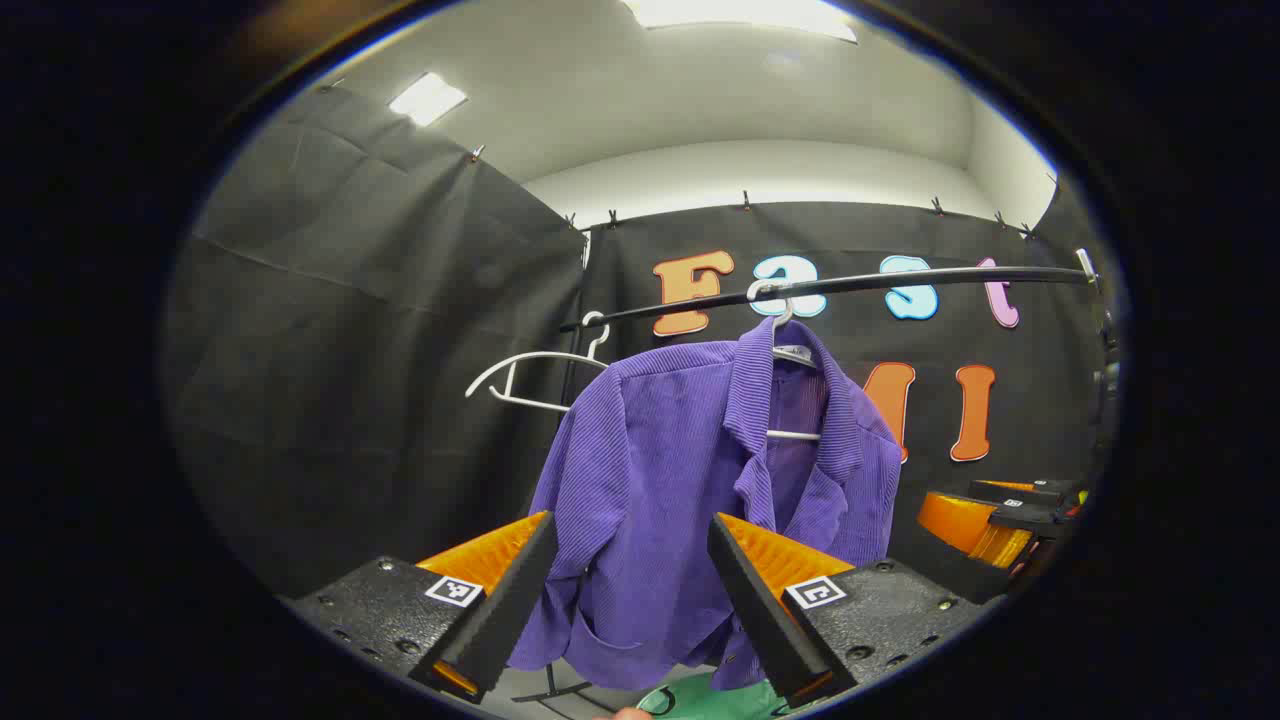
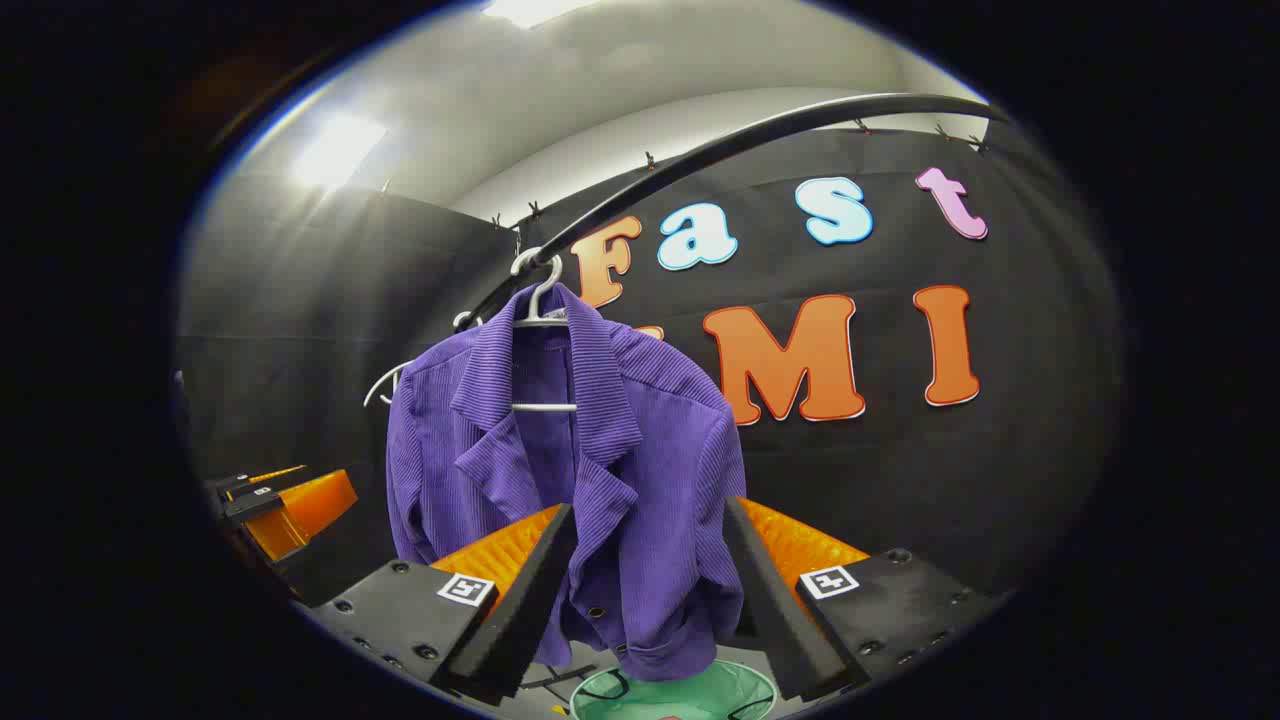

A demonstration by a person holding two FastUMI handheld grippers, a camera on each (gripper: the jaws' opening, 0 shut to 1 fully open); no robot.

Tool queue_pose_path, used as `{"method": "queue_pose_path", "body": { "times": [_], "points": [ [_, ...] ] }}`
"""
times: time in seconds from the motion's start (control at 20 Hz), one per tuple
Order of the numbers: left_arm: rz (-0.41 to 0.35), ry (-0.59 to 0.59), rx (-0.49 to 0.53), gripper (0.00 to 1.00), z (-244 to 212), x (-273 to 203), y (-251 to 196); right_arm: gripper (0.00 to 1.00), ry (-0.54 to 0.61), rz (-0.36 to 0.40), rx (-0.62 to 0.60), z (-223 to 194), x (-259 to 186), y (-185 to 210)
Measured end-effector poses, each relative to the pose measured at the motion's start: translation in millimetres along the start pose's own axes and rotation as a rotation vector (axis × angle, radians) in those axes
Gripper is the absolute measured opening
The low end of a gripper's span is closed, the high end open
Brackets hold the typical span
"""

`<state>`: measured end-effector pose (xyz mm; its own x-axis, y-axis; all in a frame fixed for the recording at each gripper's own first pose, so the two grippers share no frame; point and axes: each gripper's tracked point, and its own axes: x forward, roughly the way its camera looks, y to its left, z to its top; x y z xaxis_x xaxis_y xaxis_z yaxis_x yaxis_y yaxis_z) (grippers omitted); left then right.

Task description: Grasp the clothes on the hanger with both hands and then place them into the laundry hamper below.

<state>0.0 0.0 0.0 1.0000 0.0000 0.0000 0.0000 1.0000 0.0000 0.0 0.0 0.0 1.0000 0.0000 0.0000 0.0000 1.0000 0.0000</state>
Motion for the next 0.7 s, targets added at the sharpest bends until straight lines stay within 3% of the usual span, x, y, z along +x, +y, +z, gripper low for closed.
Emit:
{"method": "queue_pose_path", "body": {
  "times": [0.05, 0.2, 0.4, 0.45, 0.6, 0.65, 0.7],
  "points": [
    [0.003, 0.002, -0.003, 0.92, -1, 0, 0, 0.95, 0.002, -0.006, -0.003, -1, 2, -3],
    [0.01, 0.008, -0.005, 0.92, -3, 0, 2, 0.96, 0.004, -0.017, -0.002, -2, 1, -8],
    [0.005, -0.002, 0.003, 0.92, 0, -1, 1, 0.96, -0.002, -0.025, 0.0, 0, 0, -13],
    [0.004, -0.003, 0.004, 0.92, 0, -1, 0, 0.9, -0.003, -0.028, 0.0, 0, -1, -15],
    [-0.007, -0.003, 0.01, 0.92, 1, 0, -5, 0.9, -0.004, -0.028, 0.006, -1, -2, -17],
    [-0.01, -0.004, 0.013, 0.92, 1, 0, -6, 0.96, -0.005, -0.028, 0.007, -1, -3, -17],
    [-0.014, -0.005, 0.015, 0.92, 1, 1, -8, 0.9, -0.005, -0.027, 0.006, -1, -3, -17]
  ]
}}
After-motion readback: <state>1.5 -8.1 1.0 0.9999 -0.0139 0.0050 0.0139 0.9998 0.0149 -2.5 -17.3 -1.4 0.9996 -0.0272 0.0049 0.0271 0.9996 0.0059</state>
